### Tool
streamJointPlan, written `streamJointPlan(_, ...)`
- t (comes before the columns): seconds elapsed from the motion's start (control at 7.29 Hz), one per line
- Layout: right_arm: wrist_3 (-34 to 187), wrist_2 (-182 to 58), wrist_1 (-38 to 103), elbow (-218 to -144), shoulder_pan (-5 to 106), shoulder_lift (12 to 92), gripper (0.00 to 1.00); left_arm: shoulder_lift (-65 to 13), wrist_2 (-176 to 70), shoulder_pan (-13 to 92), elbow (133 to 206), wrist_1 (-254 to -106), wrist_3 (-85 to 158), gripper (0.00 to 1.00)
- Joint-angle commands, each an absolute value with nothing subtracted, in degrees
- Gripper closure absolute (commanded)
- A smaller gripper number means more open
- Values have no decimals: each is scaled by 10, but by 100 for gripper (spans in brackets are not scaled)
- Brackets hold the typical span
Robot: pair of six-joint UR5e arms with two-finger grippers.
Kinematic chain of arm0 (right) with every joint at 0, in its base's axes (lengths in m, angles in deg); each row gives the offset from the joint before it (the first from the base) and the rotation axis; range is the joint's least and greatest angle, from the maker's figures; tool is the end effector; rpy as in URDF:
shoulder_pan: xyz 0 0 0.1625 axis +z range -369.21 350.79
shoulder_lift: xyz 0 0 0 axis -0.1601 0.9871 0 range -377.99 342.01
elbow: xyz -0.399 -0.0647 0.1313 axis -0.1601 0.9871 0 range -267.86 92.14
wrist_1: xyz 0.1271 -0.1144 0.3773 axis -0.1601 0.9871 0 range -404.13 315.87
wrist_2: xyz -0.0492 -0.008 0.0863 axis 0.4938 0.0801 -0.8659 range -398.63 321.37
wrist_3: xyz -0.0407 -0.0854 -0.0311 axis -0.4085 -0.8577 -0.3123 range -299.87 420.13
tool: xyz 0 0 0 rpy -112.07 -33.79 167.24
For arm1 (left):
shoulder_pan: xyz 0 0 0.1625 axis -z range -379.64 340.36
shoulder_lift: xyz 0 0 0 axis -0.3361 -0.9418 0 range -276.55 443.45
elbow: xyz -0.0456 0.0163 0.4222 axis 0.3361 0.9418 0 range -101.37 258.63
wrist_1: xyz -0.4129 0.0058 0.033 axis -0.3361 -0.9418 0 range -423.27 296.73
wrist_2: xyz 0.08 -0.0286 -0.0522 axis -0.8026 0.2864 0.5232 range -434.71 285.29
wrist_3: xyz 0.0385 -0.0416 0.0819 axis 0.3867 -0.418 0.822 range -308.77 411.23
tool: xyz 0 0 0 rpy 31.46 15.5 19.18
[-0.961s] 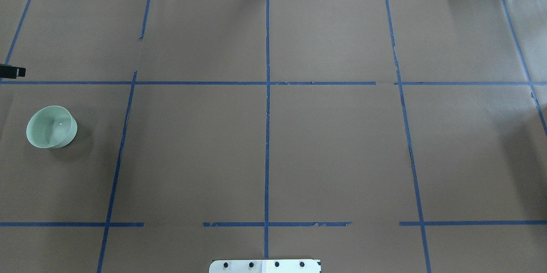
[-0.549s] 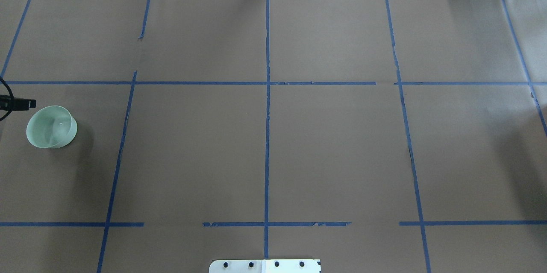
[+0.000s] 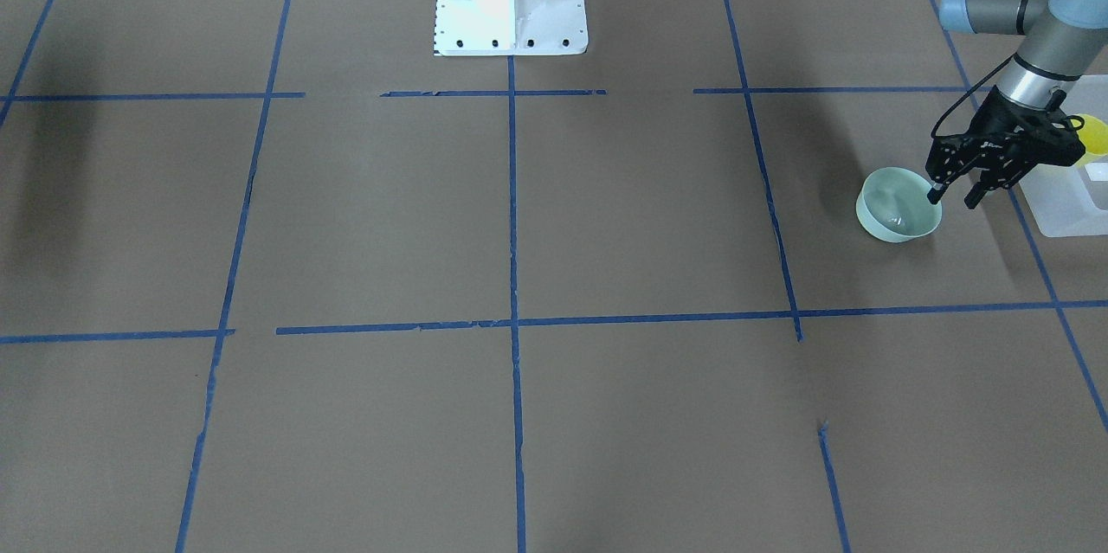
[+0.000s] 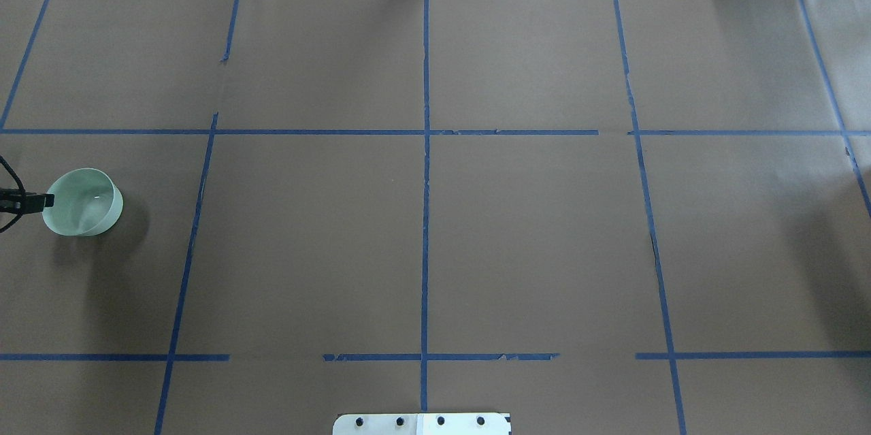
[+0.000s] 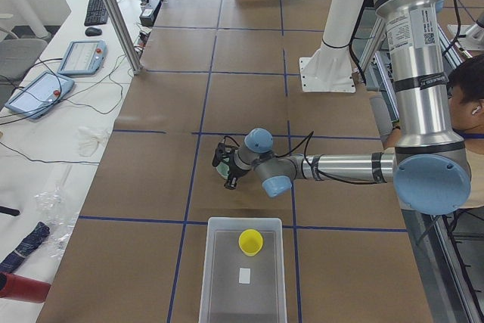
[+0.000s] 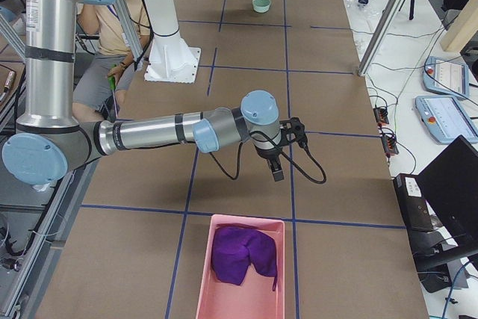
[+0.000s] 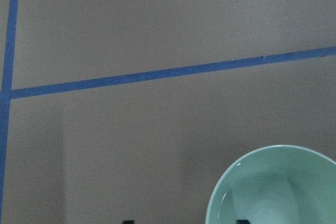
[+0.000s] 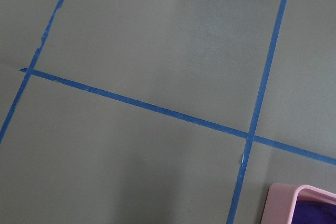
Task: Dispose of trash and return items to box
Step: 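Reach the left gripper to the pale green bowl and grasp its rim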
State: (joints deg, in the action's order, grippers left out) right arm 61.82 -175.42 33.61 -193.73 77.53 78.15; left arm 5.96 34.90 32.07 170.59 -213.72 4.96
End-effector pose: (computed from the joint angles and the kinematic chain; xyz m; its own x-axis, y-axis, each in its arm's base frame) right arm 0.0345 -0.4617 0.5447 0.6693 -0.2838 0.6866 0.0329 0.9346 0.3542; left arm 0.1878 -0.3990 0.6333 0.6895 0.1775 -0.7022 0.1434 0.9168 0.3726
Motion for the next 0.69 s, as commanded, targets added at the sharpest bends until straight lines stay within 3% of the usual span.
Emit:
streamJointPlan(0.0, 618, -1754, 336, -1938, 774, 781, 0, 57, 348, 306, 1705, -2139, 49, 100)
streamJointPlan(0.55, 620, -1754, 321, -1934, 774, 781, 0, 58, 462, 340, 1736, -2133, 143, 100)
